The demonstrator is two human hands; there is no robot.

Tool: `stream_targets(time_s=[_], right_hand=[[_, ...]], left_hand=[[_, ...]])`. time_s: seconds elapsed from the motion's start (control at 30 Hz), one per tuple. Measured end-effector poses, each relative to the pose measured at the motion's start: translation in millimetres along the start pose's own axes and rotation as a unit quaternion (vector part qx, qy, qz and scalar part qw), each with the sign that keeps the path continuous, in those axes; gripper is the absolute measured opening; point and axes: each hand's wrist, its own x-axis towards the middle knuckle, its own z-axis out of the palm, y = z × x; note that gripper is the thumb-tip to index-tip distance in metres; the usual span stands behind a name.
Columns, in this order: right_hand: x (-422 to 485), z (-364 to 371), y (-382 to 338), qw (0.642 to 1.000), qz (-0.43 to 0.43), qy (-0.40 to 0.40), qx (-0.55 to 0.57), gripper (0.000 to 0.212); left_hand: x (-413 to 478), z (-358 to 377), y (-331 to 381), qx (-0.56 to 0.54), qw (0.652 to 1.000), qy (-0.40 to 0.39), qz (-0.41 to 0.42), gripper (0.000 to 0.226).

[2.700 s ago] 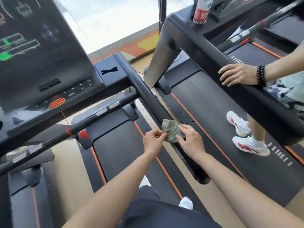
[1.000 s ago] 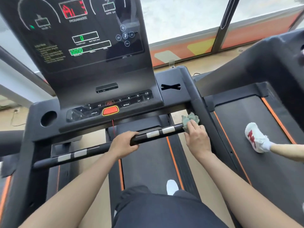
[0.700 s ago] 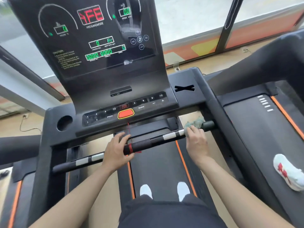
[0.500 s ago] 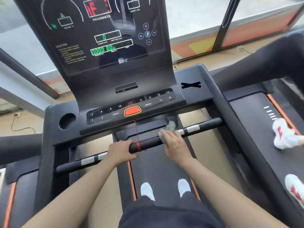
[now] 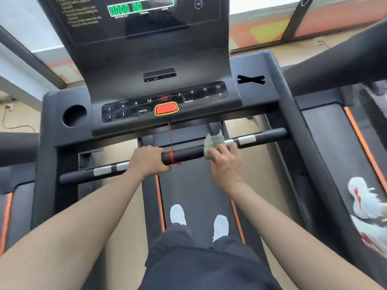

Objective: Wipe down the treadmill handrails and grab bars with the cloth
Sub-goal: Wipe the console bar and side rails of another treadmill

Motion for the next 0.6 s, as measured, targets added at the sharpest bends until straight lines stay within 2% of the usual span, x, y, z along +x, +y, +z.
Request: stream_targets(time_s=[0.07,0.1,0.13,0.17,0.23,0.27,0.3,0.37,0.5,0.6], right_hand=[[-16,-8,12,0.990,0.126,-0.028,0.064,0.011],[-26,-8,18,0.971,0.207,-0.047,0.111,0.011],[-33,-8,22,0.937,0.298,-0.059,0.173,0.010],[-38,-9,25,0.881,0.394,-0.059,0.256,0.009],[-38,-14,25,0.715,0.541,-0.043,0.441,0.005],[-36,-14,22,0.631,0.580,-0.049,0.513,0.004],[-31,-13,18,0.568,0.599,-0.065,0.561,0.004],[-21,-5,13,0.492,0.612,-0.082,0.614,0.007],[10,13,-16,0.396,0.608,-0.113,0.679,0.022],[16,16,-35,0.333,0.607,-0.133,0.709,0.026]], left_hand=[[0,2,0,0.007,1.000,0.000,0.003,0.035],[0,2,0,0.010,1.000,0.003,0.003,0.035],[0,2,0,0.018,1.000,0.008,0.003,0.035],[0,2,-1,0.024,1.000,0.012,0.002,0.036],[1,1,-1,0.030,0.999,0.019,0.000,0.037],[1,1,0,0.034,0.999,0.020,0.000,0.037],[0,1,-1,0.037,0.999,0.019,-0.002,0.037],[-1,1,1,0.036,0.999,0.009,0.000,0.035],[-6,-4,3,0.031,0.999,-0.003,-0.009,0.034],[-6,-5,4,0.032,0.999,-0.007,-0.013,0.035]])
